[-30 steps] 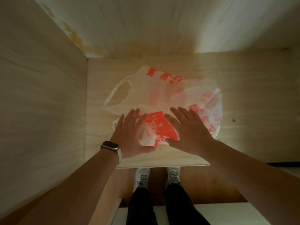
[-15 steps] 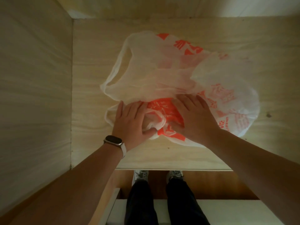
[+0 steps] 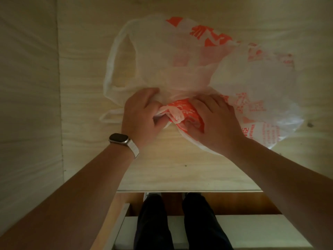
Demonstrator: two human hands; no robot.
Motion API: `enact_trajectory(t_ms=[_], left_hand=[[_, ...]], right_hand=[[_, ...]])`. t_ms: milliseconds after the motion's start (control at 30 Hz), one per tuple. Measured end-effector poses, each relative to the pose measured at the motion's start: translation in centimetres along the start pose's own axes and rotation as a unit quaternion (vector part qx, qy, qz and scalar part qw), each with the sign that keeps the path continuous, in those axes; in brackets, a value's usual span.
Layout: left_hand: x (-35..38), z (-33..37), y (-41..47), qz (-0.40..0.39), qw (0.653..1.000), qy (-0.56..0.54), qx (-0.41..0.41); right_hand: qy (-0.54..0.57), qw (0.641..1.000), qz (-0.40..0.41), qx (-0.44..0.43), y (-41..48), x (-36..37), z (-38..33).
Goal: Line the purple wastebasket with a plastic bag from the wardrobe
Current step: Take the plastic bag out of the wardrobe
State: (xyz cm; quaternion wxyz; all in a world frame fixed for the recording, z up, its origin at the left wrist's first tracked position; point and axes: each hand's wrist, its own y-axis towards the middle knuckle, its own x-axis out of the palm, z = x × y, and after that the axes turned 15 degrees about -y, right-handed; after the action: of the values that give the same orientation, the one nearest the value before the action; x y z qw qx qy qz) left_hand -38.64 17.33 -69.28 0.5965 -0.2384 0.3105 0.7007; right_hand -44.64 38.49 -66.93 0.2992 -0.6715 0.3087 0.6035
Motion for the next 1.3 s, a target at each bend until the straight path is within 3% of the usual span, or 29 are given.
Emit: enact_trajectory(t_ms=[67, 167, 367, 567, 833, 1300], left_hand=[[-0.3, 0.6, 0.2, -0.03, 0.999, -0.028, -0.007], [-1.8, 2.8, 0.4, -0.054, 0.99, -0.092, -0.087], [-5.1, 8.0, 0.6, -0.002, 0.949, -0.229, -0.216], [-9.8, 15.0, 1.0, -0.014, 0.928, -0.328, -0.177], [-15.2, 23.7, 2.1, 0.111, 0.944, -0.247, -0.187], [-25.4, 33.0, -1.2, 0.232, 0.907, -0.287, -0.205]], right_hand=[[0.011, 1.0, -0.008, -0.001, 0.1, -0.3, 0.1], [0.038, 0.998, -0.048, 0.003, 0.5, -1.3, 0.4], [0.083, 0.991, -0.106, 0.006, 0.7, -5.7, 0.3], [0.152, 0.983, -0.096, 0.038, 0.7, -13.3, -0.4], [0.158, 0.985, -0.063, -0.008, -0.2, -23.4, -1.7], [0.123, 0.986, 0.023, -0.106, -4.5, -36.8, -5.6]])
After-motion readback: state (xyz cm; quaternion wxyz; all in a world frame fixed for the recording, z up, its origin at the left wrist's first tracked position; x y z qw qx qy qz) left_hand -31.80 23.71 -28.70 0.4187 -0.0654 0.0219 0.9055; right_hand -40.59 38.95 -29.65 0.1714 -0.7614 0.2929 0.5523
